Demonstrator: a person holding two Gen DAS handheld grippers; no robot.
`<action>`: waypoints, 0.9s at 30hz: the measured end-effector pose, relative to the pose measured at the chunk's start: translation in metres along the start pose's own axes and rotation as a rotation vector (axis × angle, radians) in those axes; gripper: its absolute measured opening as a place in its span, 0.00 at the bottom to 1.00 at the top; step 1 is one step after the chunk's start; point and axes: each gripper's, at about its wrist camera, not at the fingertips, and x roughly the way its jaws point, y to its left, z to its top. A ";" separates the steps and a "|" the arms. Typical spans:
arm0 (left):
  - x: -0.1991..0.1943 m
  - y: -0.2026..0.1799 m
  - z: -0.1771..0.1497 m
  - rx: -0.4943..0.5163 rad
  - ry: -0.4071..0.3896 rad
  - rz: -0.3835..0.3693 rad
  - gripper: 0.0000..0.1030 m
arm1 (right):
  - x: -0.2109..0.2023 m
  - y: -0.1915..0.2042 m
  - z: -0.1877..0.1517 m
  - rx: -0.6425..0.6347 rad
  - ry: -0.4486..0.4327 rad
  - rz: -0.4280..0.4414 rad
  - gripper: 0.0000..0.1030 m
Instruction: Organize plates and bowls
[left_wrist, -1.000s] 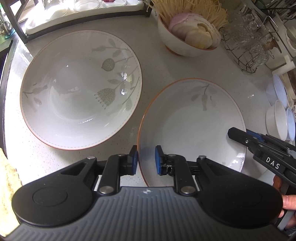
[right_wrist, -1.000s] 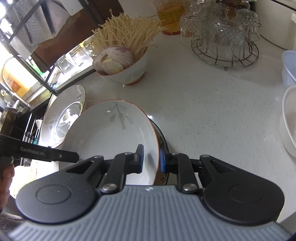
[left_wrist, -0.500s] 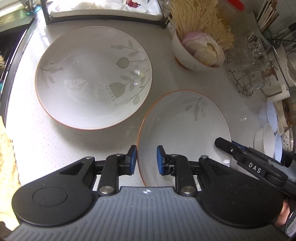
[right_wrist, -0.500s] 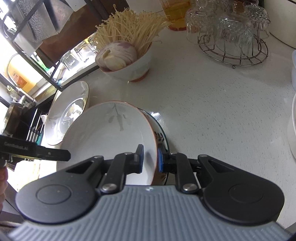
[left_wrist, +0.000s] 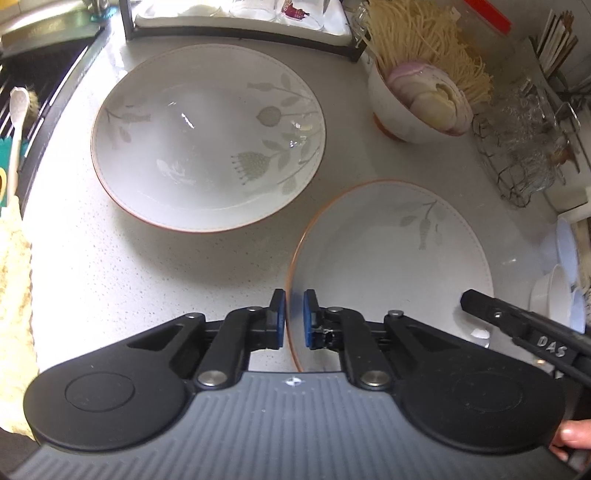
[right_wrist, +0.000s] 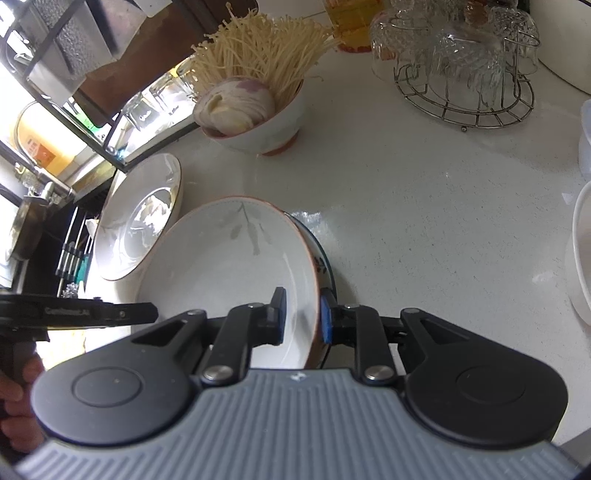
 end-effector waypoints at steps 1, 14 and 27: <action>0.000 0.001 0.000 -0.007 -0.006 0.002 0.11 | -0.001 -0.003 0.001 0.023 0.013 0.008 0.22; -0.007 -0.002 -0.003 -0.040 -0.057 0.010 0.11 | -0.020 -0.001 0.009 -0.070 -0.014 -0.017 0.22; -0.069 0.000 -0.009 -0.084 -0.213 -0.012 0.11 | -0.061 0.023 0.012 -0.143 -0.139 0.030 0.22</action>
